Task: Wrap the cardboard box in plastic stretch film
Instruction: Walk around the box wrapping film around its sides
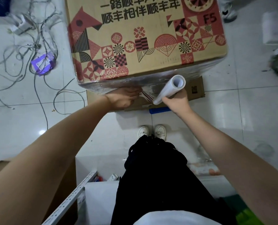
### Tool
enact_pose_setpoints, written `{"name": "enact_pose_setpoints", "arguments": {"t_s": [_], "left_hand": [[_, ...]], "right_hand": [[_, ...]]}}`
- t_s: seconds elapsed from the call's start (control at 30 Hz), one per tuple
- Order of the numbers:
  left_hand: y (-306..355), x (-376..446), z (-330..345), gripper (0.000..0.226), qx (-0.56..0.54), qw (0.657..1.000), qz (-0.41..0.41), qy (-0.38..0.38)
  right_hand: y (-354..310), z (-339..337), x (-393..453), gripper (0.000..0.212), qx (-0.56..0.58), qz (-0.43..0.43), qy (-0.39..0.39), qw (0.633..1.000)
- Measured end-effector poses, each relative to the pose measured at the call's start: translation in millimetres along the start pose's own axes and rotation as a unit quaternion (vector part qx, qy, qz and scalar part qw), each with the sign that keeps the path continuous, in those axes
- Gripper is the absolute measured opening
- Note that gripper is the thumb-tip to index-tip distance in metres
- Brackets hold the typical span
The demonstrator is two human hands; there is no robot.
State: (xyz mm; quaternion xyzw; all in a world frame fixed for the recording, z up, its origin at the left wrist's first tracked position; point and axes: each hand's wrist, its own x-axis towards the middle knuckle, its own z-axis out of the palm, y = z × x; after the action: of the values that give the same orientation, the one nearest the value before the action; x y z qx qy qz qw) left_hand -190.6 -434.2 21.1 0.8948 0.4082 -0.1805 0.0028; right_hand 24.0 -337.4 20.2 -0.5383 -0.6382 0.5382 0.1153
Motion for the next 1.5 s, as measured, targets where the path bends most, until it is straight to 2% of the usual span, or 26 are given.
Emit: {"name": "enact_pose_setpoints", "arguments": {"t_s": [0.17,0.27,0.37,0.43,0.5,0.53,0.57,0.6,0.63,0.67,0.7,0.73,0.8,0.9,1.03,1.1,1.27,1.5], "left_hand": [[1,-3,-10,0.024,0.022,1.000,-0.002,0.000],[-5,-4,-12,0.029,0.047,0.998,0.026,0.011],[-5,-4,-3,0.031,0.070,0.997,0.021,-0.010],[-1,-3,3,0.037,0.111,0.993,-0.002,-0.042],[2,0,18,0.043,0.201,0.978,-0.003,-0.061],[1,2,20,0.046,0.272,0.960,0.036,-0.048],[0,2,18,0.046,0.295,0.952,0.070,-0.048],[-2,1,16,0.047,0.281,0.954,0.078,-0.063],[-2,1,16,0.048,0.246,0.964,0.053,-0.085],[-1,-1,14,0.048,0.211,0.974,0.023,-0.081],[-1,0,11,0.047,0.194,0.980,0.015,-0.045],[-3,3,11,0.047,0.219,0.975,0.027,-0.029],[-4,3,17,0.046,0.288,0.954,0.055,-0.062],[-3,-1,19,0.042,0.218,0.975,0.033,-0.014],[-12,-5,14,0.034,0.193,0.979,0.064,-0.003],[-14,-5,14,0.034,0.198,0.978,0.063,-0.010],[-9,-2,21,0.038,0.305,0.949,0.058,-0.044],[4,8,20,0.021,0.327,0.942,0.062,-0.046]], "right_hand": [[-2,31,-7,0.049,0.071,0.001,0.058,0.996],[-2,30,-7,0.047,0.041,-0.020,0.065,0.997],[2,13,-6,0.050,0.074,-0.017,0.071,0.995],[6,3,-5,0.049,0.078,-0.021,0.058,0.995],[6,0,-4,0.045,0.081,-0.022,0.043,0.996],[6,0,-2,0.043,0.088,-0.016,0.042,0.995],[5,0,0,0.041,0.093,-0.005,0.041,0.995],[3,0,2,0.040,0.092,0.006,0.038,0.995],[3,0,4,0.040,0.084,0.011,0.031,0.996],[3,0,6,0.039,0.068,0.010,0.021,0.997],[4,-1,7,0.037,0.043,0.003,0.013,0.999],[5,-3,7,0.036,0.014,-0.008,0.006,1.000],[9,-8,3,0.038,-0.020,-0.022,-0.010,1.000],[14,-20,-4,0.048,-0.035,-0.037,-0.017,0.999],[6,-40,-8,0.038,-0.064,-0.114,-0.027,0.991],[2,-45,-7,0.040,-0.084,-0.133,-0.030,0.987],[3,-51,-1,0.046,-0.063,-0.048,-0.025,0.997],[-7,-52,-1,0.052,-0.111,-0.030,0.040,0.993]]}}
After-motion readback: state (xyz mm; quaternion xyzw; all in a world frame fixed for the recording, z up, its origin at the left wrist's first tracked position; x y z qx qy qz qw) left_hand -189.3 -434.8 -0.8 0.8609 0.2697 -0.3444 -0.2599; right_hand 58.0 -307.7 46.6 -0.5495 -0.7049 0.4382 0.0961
